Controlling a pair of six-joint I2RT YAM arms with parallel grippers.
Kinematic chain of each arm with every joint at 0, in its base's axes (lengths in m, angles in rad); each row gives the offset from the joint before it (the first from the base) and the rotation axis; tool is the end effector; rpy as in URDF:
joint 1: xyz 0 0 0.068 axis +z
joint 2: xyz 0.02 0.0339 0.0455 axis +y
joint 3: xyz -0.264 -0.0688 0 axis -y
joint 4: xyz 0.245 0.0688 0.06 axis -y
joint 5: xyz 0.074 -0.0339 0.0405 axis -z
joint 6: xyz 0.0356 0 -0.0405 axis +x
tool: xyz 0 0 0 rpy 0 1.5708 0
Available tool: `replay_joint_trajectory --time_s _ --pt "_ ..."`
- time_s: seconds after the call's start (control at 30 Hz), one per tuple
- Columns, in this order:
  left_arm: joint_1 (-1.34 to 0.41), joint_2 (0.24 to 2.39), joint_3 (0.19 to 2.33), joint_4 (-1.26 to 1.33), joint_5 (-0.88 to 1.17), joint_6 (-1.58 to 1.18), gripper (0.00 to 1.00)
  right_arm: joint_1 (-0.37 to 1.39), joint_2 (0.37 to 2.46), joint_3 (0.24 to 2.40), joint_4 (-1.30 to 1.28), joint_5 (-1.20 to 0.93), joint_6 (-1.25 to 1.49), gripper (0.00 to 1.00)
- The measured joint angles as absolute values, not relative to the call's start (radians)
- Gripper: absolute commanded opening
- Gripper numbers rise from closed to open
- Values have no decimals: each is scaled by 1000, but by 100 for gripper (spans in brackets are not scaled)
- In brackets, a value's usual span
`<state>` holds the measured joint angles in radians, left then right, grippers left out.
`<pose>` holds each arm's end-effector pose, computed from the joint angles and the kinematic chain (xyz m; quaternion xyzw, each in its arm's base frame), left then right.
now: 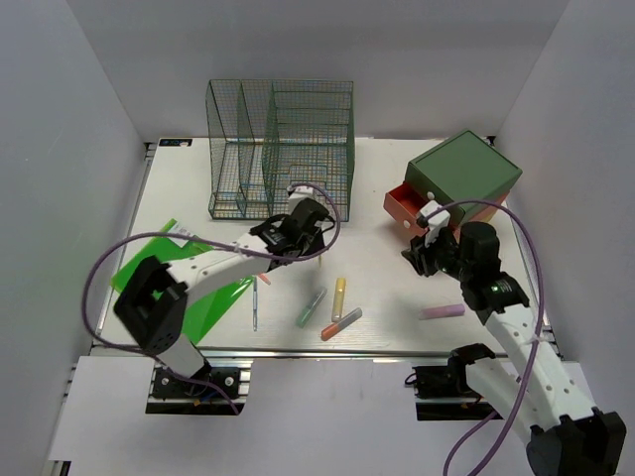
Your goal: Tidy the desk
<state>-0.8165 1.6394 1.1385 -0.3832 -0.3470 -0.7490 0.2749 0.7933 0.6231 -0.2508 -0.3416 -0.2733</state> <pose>0.2485 -0.2467 0.2287 -0.0268 0.9289 -0.1186 0.3497 0.1744 0.0616 0.2753 -0.3128 0.7711 0.1431 0.5357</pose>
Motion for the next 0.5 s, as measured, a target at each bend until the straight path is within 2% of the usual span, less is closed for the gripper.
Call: replay_joint_trajectory --time_s 0.03,0.07,0.17,0.3,0.5 --pt "-819 1601 1127 -359 -328 -744 0 273 772 620 -250 -342 -278 27" --pt "-823 1555 1113 -328 -297 -739 0 269 748 615 -236 -342 -278 0" --pt "-834 1477 1102 -247 -197 -732 0 259 652 591 -211 -340 -283 0" --pt "-852 1477 1121 -147 -65 -732 0 240 550 572 -185 -301 -275 0" --pt "-896 1617 1280 -56 28 -786 0 215 527 572 -110 -25 -214 0"
